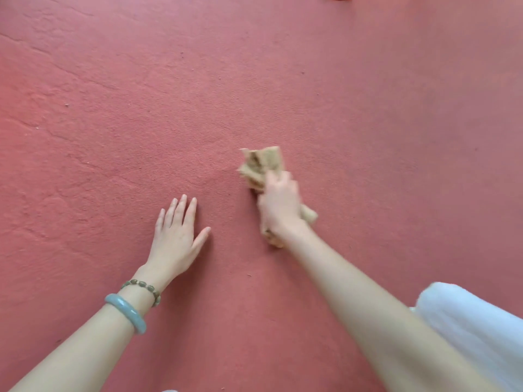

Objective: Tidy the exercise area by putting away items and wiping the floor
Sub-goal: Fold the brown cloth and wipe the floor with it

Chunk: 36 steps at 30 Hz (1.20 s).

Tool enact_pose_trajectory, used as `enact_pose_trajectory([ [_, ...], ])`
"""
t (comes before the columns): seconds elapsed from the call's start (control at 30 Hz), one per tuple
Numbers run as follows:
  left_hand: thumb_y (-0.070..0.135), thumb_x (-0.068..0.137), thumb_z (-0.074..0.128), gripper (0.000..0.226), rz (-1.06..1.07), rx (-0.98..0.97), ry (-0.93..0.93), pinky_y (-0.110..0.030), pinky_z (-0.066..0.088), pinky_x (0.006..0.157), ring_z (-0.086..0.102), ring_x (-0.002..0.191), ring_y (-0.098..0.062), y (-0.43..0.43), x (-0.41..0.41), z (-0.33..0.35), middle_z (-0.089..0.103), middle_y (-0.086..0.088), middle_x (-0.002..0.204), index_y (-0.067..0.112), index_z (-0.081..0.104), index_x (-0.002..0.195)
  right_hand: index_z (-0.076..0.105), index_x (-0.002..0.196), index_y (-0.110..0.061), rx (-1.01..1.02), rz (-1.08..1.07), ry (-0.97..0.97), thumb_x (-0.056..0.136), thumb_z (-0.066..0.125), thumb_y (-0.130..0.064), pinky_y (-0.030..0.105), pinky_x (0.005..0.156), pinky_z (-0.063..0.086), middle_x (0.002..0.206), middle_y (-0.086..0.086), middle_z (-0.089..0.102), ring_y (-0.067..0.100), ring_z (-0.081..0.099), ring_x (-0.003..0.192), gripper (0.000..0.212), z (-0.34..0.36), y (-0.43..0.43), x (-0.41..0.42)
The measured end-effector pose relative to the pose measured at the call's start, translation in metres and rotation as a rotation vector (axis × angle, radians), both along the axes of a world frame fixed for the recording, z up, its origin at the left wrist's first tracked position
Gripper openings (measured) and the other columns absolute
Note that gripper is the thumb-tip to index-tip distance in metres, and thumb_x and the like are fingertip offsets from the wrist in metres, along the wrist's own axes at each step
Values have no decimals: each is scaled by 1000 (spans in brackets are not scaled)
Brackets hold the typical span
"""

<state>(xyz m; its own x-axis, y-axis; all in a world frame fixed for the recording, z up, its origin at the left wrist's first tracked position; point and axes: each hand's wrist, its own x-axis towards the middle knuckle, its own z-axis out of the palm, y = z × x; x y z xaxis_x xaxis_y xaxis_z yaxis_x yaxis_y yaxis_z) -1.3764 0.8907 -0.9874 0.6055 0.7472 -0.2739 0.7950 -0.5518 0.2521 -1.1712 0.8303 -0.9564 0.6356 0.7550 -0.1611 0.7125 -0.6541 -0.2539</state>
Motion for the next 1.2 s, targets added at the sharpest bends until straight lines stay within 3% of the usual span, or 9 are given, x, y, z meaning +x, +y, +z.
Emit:
enact_pose_trajectory([
  [0.13,53,90,31,77,7,28,-24,-47,8,116,15,144,-35,5,6,2,24,-22,152,0,25,145,47,122,-12,52,343,53,92,41,-11,43,80,46,120,15,49,36,50,105,31,9,36,-74],
  [0.23,46,95,42,69,18,14,-22,-44,3,117,7,146,-30,15,9,5,14,-17,156,12,17,149,46,127,-13,70,381,82,91,45,-12,43,80,46,116,14,49,35,50,106,36,7,42,-37],
  [0.33,46,96,37,66,-1,11,-28,-39,-3,117,-3,147,-24,20,19,7,3,-10,159,27,5,151,44,133,-15,50,224,82,90,45,-14,43,83,45,112,17,48,37,51,105,44,3,33,52],
  [0.5,50,96,34,69,5,-5,-4,-39,-4,117,-5,147,-23,28,49,5,1,-8,159,23,3,152,50,120,-2,-24,-204,-73,88,44,-10,47,91,42,115,27,46,45,48,108,33,9,-20,197],
  [0.67,51,94,39,75,97,-49,29,-41,0,118,-2,147,-24,36,69,0,1,-8,159,16,5,151,47,122,-3,-69,-403,-92,90,42,-12,46,94,38,123,28,44,46,45,113,33,14,-27,228],
  [0.87,49,93,44,74,116,-62,49,-39,4,118,-1,147,-21,42,71,3,2,-5,160,20,8,151,49,120,-11,11,-101,-92,92,39,-11,43,89,41,124,19,46,39,48,110,30,1,77,132],
  [1.03,48,91,50,76,115,-45,45,-40,8,119,5,146,-25,41,72,5,9,-8,159,17,14,151,53,120,-14,68,378,-64,96,35,-14,39,82,44,123,14,51,35,52,107,30,1,139,23],
  [1.1,49,90,49,77,95,-39,63,-40,9,118,5,146,-26,43,71,7,9,-9,159,16,14,150,52,121,-14,64,539,-49,96,35,-14,39,82,45,123,12,51,34,53,108,31,3,149,12],
  [1.2,53,91,46,77,79,-42,79,-38,9,118,3,147,-23,44,69,10,7,-6,159,19,12,151,43,134,-16,75,554,34,94,40,-13,42,82,45,118,15,51,36,53,107,40,5,157,53],
])
